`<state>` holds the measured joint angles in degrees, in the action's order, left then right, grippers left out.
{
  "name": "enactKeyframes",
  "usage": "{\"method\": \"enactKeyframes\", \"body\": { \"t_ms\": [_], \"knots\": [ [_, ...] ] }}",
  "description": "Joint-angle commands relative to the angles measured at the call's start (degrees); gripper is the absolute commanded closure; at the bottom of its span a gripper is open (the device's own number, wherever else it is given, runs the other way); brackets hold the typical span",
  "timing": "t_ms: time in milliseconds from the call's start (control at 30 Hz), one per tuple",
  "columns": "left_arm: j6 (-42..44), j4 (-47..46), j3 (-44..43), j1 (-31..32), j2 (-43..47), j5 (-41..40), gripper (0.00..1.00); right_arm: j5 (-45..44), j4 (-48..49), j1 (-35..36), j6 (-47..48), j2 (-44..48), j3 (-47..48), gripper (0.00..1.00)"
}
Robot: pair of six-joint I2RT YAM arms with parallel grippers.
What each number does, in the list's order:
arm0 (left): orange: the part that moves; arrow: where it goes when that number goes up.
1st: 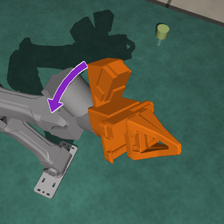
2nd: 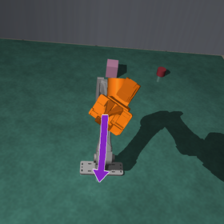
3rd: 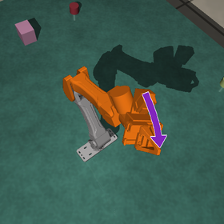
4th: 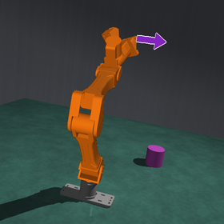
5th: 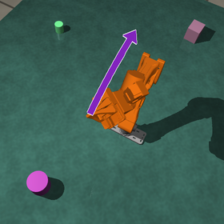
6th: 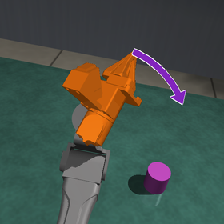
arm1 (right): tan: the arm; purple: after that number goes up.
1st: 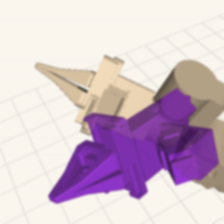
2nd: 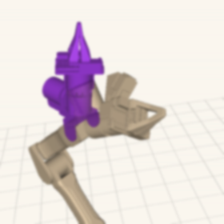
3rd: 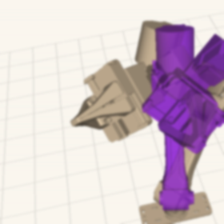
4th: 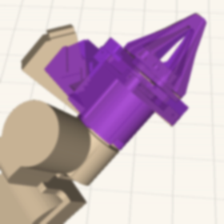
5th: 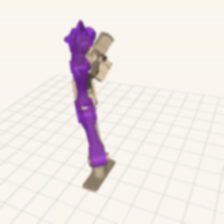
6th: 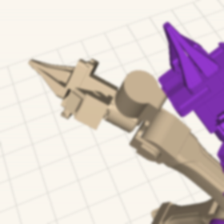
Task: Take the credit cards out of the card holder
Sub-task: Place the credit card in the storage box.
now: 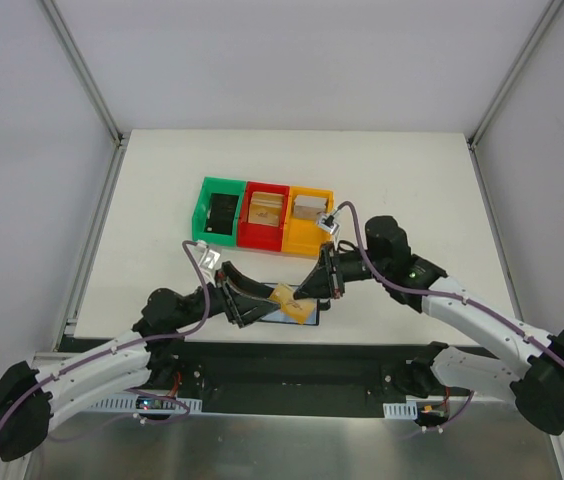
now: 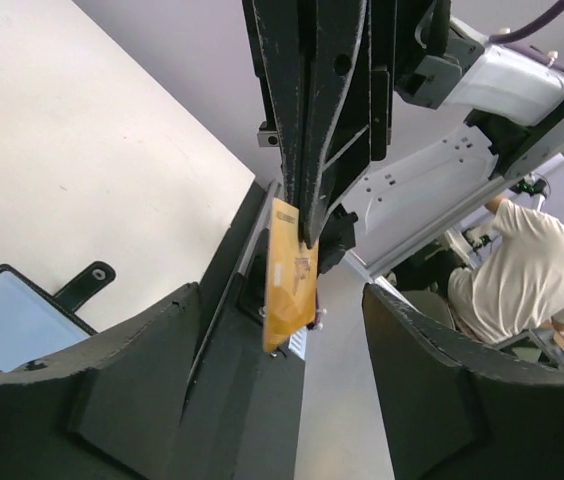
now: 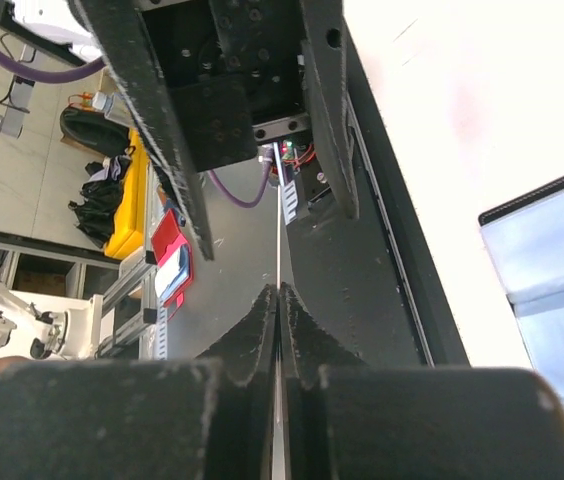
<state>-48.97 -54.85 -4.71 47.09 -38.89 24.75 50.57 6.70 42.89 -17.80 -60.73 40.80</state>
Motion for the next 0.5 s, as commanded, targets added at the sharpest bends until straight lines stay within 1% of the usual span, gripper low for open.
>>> {"method": "enactKeyframes", "body": {
  "t_ms": [0,33,67,100,167,233,267,300,400,467],
  "knots": [
    [1.59,7.80,-0.74,-1.91,8.11,-3.56,0.34,-1.08,-2.47,-2.28,0.75,0.26,3.84,1.00],
    [2.29,12.44,-1.26,-2.61,10.66,-5.22,0.34,-2.48,-4.22,-3.07,1.62,0.35,4.81,0.99],
    [3.00,20.14,-1.96,-2.88,15.12,-8.11,0.34,-5.10,-6.15,-3.78,3.11,0.44,6.12,0.99],
    [3.96,25.53,-2.67,-2.97,18.47,-11.88,0.34,-8.78,-9.13,-4.30,4.95,0.52,7.62,1.00],
    [4.93,38.61,-4.86,-2.97,24.19,-20.40,0.37,-17.73,-12.83,-4.14,11.70,0.61,10.34,1.00],
    [4.68,48.30,-7.23,-2.88,28.24,-28.49,0.39,-26.71,-14.87,-2.47,23.01,-0.17,12.81,1.00],
    [5.11,50.69,-8.03,-2.88,29.74,-30.97,0.39,-27.62,-15.57,-1.68,31.08,-1.22,14.21,1.00],
    [5.29,52.81,-8.56,-2.88,30.71,-32.65,0.39,-28.93,-15.92,-1.24,37.25,-2.19,15.53,1.00],
    [3.89,57.12,-9.26,-2.97,32.30,-36.52,0.41,-29.74,-18.73,-1.58,47.56,-8.24,22.02,1.00],
    [3.01,58.36,-9.18,-2.97,32.57,-37.49,0.41,-27.73,-22.94,-1.67,53.19,-13.86,28.25,1.00]
  ]
}}
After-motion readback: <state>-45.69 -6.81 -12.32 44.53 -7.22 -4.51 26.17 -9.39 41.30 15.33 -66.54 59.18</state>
